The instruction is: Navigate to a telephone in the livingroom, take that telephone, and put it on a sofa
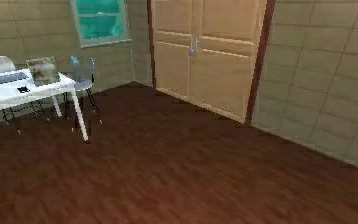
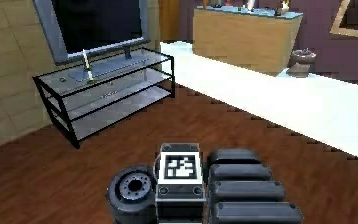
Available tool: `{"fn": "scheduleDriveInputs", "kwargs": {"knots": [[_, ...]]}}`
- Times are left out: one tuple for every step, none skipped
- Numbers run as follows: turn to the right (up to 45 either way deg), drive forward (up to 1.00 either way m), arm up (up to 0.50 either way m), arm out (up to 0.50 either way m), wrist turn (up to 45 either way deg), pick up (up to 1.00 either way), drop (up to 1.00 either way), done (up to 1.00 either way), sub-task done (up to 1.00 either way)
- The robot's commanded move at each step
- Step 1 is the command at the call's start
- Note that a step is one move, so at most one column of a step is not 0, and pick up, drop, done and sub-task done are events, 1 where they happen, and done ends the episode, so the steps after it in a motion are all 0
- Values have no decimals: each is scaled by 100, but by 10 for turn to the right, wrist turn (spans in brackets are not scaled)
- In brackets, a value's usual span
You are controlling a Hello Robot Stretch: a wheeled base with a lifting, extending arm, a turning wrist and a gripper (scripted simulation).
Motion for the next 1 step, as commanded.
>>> {"fn": "scheduleDriveInputs", "kwargs": {"knots": [[-360, 0, 0, 0, 0, 0, 0, 0, 0]]}}
